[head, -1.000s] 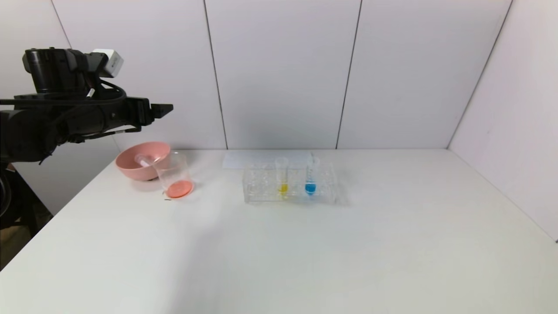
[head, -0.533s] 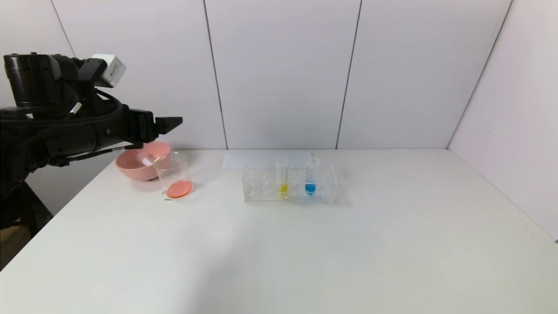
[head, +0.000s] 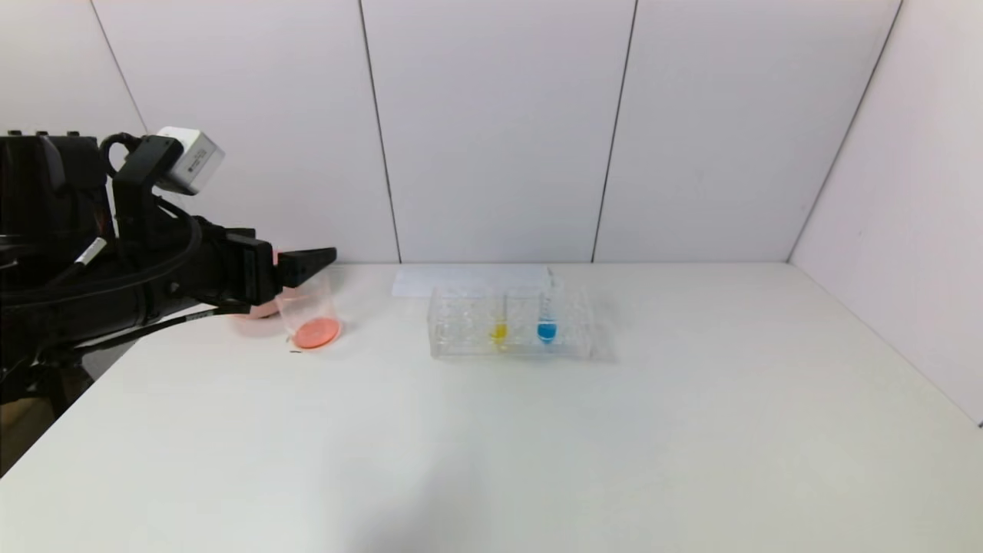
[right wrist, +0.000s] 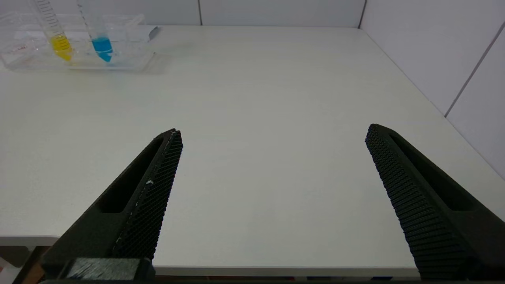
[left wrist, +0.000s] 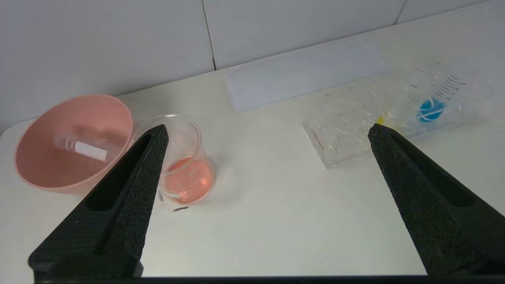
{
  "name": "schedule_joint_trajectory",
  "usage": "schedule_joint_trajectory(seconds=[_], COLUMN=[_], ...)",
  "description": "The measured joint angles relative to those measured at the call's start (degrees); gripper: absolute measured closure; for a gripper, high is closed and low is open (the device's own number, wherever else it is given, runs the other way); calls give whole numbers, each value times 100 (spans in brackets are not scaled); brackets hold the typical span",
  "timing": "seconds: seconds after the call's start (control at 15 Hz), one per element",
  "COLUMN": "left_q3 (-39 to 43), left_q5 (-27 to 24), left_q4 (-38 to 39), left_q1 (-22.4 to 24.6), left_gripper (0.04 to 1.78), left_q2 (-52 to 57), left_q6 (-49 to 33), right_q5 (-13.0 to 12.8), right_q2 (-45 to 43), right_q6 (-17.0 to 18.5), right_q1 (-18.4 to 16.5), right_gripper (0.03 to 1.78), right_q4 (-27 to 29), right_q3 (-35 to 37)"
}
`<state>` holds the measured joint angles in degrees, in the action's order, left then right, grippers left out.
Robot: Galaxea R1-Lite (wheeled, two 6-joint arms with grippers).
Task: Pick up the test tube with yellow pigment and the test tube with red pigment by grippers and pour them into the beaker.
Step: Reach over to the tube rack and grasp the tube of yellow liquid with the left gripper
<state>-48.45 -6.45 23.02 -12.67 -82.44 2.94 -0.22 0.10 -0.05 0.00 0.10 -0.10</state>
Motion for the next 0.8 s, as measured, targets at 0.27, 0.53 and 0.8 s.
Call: schedule_joint_trajectory(seconds=[0.27, 0.53, 0.8], left_q3=[285, 499, 859], left_q5=[-2, -2, 9], left_q4=[2, 564, 2298], left_q1=[-464, -926, -1393], left_gripper=[5, 5, 5], left_q2=[190, 72, -686], left_q6=[-55, -93, -390], right_q5=[1, 1, 0], right_q2=[0, 0, 0], right_q6=[5, 2, 2], right_q1=[0, 0, 0], right_gripper=[11, 11, 11], right_q4=[0, 0, 0], right_q3=[0, 0, 0])
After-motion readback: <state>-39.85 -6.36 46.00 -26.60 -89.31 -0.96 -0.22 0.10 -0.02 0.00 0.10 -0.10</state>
